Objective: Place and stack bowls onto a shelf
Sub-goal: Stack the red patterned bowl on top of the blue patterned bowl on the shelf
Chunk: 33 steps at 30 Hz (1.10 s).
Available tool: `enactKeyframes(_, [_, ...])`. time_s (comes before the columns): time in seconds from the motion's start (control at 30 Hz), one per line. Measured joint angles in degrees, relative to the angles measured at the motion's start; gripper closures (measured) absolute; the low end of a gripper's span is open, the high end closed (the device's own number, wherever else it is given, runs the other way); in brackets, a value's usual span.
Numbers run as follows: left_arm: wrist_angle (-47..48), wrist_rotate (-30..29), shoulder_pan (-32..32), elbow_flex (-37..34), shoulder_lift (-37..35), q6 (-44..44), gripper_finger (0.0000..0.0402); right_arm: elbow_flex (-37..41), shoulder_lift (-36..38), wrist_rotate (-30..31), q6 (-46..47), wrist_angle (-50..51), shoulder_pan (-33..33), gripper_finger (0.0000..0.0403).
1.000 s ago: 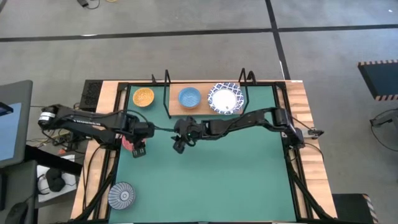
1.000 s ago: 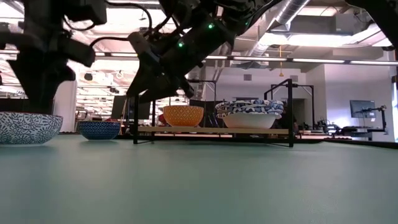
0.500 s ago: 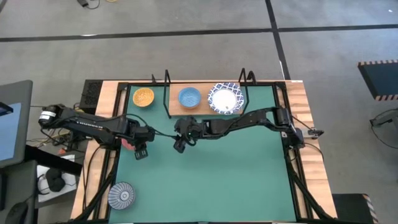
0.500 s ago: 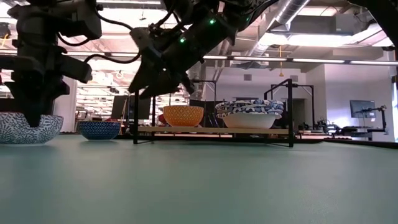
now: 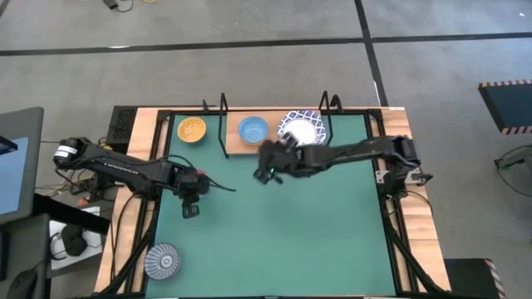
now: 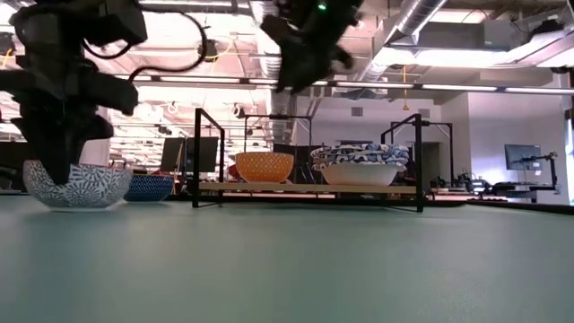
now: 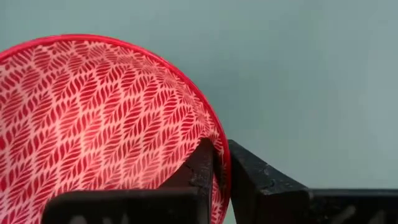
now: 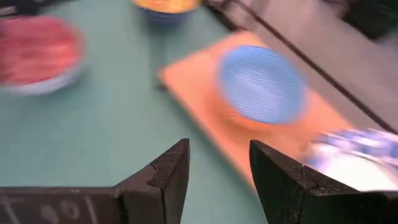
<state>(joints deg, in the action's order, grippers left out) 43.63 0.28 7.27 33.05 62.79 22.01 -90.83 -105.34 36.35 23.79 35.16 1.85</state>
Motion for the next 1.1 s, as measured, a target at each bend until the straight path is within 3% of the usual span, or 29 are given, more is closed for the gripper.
enactKeyframes(0.23, [-10.3,4.9,5.8,2.5,1.6,-11.9,0.0398,0.5,7.2,2.9,6.0,17.3,-1.9,0.0211])
enactKeyframes(0.5, [-17.1,4.4,8.2,8.9,12.4,-29.3,0.0400,12.2,16.6,-0.9,12.6,18.2,-1.1,0.0211])
enactKeyframes(0.63, [-18.0,3.7,8.1,15.4,21.9,-39.8,0.0400,21.9,20.3,-4.0,18.2,14.7,0.7,0.0211])
enactKeyframes(0.8, [-17.2,0.0,8.1,24.5,33.1,-55.3,0.0394,31.1,22.4,-7.4,21.2,0.8,4.4,0.0211])
enactKeyframes(0.93, [-17.0,-1.4,7.9,31.2,39.3,-64.3,0.0391,33.3,21.0,-12.9,19.5,-8.1,6.8,0.0211])
enactKeyframes(1.1, [-14.1,-2.3,7.5,35.9,42.4,-67.9,0.0390,33.4,18.3,-18.7,18.4,-13.3,7.2,0.0211])
